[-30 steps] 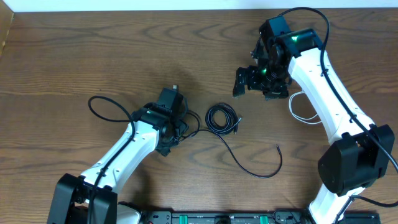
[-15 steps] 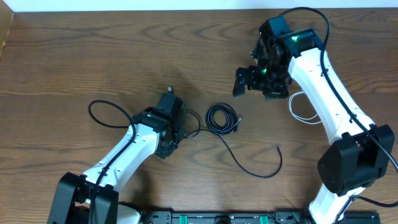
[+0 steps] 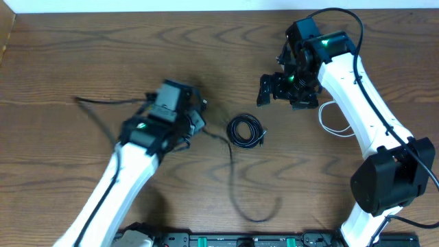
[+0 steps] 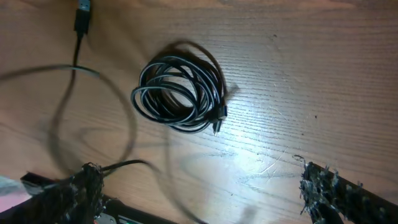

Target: Untangle cables

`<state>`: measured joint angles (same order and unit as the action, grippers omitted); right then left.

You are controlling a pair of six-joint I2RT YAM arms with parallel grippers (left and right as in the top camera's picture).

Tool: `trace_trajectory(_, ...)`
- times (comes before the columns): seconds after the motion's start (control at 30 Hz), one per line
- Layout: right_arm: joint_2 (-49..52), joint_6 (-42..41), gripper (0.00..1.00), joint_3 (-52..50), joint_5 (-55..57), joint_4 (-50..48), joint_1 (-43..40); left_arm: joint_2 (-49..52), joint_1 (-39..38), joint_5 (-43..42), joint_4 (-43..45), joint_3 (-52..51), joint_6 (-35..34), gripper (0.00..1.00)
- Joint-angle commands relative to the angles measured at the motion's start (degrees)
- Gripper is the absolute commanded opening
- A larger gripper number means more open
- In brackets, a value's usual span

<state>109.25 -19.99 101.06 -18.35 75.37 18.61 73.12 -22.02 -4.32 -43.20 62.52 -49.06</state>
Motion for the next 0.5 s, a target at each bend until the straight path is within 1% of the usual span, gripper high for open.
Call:
trace_trajectory(0.0,-0.3,-0.6,0.99,-0.4,0.0,0.0,0.2,-6.4,0.0,2.0,-0.4,4.5,8.1,0.07)
trace_trajectory(0.17,-0.3,-0.6,0.99,-0.4,0.0,0.0,0.2,-13.7,0.0,5.1,-0.4,5.2,8.6,0.08)
trace_trajectory(0.3,-0.3,-0.6,0.99,-0.4,0.0,0.0,0.2,-19.5,0.0,10.3,-0.2,5.2,8.6,0.07)
trace_trajectory(0.4,-0.3,-0.6,0.99,-0.4,0.0,0.0,0.2,-23.0,0.0,11.0,-0.1,5.2,8.9,0.07)
trace_trajectory(0.47,-0.3,-0.6,0.99,-0.4,0.0,0.0,0.2,-24.7,0.0,11.0,-0.5,5.2,10.6,0.08)
